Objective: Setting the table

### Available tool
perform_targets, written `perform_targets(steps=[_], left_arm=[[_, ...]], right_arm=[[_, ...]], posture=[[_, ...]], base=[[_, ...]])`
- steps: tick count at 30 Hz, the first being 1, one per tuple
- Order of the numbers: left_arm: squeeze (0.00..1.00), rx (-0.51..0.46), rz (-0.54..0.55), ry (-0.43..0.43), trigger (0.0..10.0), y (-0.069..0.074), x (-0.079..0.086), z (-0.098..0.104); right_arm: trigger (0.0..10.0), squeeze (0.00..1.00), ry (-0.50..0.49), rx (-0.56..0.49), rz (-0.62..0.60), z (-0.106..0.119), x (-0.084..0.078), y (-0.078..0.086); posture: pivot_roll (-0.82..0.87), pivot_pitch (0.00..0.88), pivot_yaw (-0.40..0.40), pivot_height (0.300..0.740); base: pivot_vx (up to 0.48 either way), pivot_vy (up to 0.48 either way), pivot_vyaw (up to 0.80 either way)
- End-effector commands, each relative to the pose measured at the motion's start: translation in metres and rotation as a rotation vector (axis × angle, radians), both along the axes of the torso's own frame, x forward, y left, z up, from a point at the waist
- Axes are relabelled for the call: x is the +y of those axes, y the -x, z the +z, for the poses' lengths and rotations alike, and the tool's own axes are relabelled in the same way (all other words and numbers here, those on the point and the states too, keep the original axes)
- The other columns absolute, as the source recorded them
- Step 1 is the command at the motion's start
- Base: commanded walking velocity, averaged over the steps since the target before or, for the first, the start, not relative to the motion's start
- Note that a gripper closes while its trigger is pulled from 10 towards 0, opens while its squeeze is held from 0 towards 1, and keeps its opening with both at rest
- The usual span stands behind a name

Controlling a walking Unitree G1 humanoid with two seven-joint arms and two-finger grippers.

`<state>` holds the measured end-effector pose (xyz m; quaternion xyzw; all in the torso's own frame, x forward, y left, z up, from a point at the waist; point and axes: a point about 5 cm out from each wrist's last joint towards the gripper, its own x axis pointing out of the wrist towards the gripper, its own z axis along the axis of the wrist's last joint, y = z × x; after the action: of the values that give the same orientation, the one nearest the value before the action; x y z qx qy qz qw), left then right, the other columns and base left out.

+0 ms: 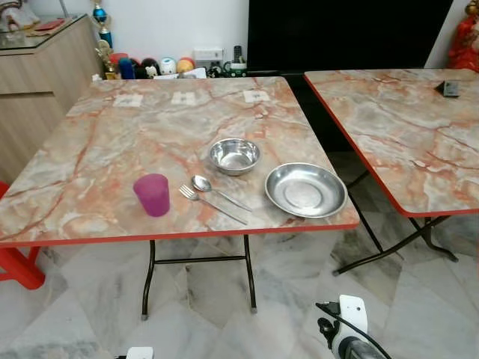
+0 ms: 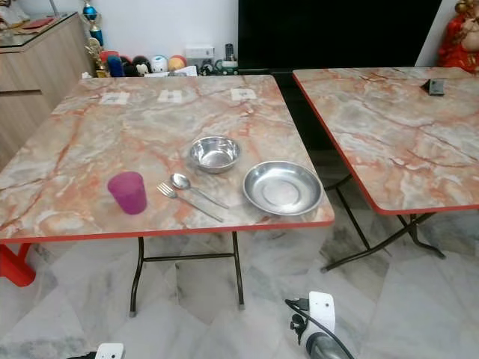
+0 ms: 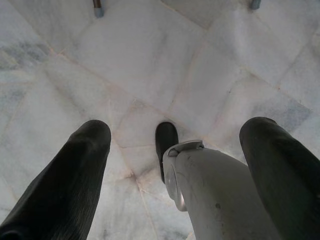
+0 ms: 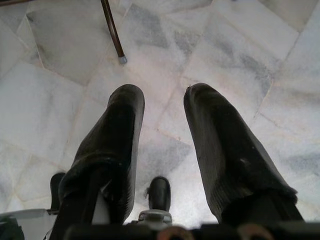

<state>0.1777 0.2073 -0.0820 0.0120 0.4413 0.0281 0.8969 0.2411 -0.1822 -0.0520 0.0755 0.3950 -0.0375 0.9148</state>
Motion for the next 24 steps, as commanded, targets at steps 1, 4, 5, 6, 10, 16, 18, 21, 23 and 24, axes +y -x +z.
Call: perform_targets(steps=[1, 4, 5, 6, 10, 16, 18, 21, 23, 24], left_arm=[[0.0, 0.019, 0.016, 0.007, 10.0, 0.005, 0.001, -0.002], [0.0, 0.015, 0.021, 0.009, 10.0, 0.005, 0.001, -0.002], [0.0, 0.017, 0.022, 0.008, 10.0, 0.006, 0.002, -0.003], [0.0, 0.017, 0.023, 0.008, 10.0, 0.006, 0.002, -0.003], [0.0, 0.018, 0.023, 0.007, 10.0, 0.007, 0.002, -0.003], [0.0, 0.02, 0.02, 0.011, 10.0, 0.009, 0.001, -0.004], [0.0, 0.022, 0.02, 0.011, 10.0, 0.01, 0.001, -0.004], [0.0, 0.026, 0.018, 0.012, 10.0, 0.012, 0.001, -0.005], [0.0, 0.028, 0.017, 0.011, 10.0, 0.013, 0.001, -0.005], [0.0, 0.03, 0.014, 0.009, 10.0, 0.013, 0.001, -0.006]], right_arm=[[10.0, 0.0, 0.011, -0.02, 0.005, 0.002, -0.001, -0.002], [10.0, 0.0, 0.061, -0.083, 0.017, 0.006, -0.004, -0.005], [10.0, 0.0, 0.089, -0.12, -0.003, 0.008, -0.006, -0.007], [10.0, 0.0, 0.098, -0.131, -0.012, 0.009, -0.006, -0.007], [10.0, 0.0, 0.094, -0.185, -0.087, 0.012, -0.009, -0.007], [10.0, 0.0, 0.098, -0.223, -0.072, 0.014, -0.009, -0.008], [10.0, 0.0, 0.114, -0.23, -0.074, 0.014, -0.009, -0.008], [10.0, 0.0, 0.121, -0.233, -0.107, 0.013, -0.01, -0.006], [10.0, 0.0, 0.129, -0.238, -0.131, 0.013, -0.01, -0.005], [10.0, 0.0, 0.13, -0.242, -0.142, 0.013, -0.011, -0.005]], posture=[[0.03, 0.053, -0.029, 0.74], [0.02, 0.053, -0.033, 0.74], [0.02, 0.052, -0.036, 0.74], [0.02, 0.052, -0.036, 0.74], [0.02, 0.053, -0.04, 0.74], [0.01, 0.053, -0.053, 0.74], [0.01, 0.052, -0.053, 0.74], [0.01, 0.048, -0.054, 0.74], [0.01, 0.045, -0.053, 0.74], [0.0, 0.044, -0.053, 0.74]], base=[[0.0, 0.0, 0.0], [0.0, 0.0, 0.0], [0.0, 0.0, 0.0], [0.0, 0.0, 0.0], [0.0, 0.0, 0.0], [0.0, 0.0, 0.0], [0.0, 0.0, 0.0], [0.0, 0.0, 0.0], [0.0, 0.0, 0.0], [0.0, 0.0, 0.0]])
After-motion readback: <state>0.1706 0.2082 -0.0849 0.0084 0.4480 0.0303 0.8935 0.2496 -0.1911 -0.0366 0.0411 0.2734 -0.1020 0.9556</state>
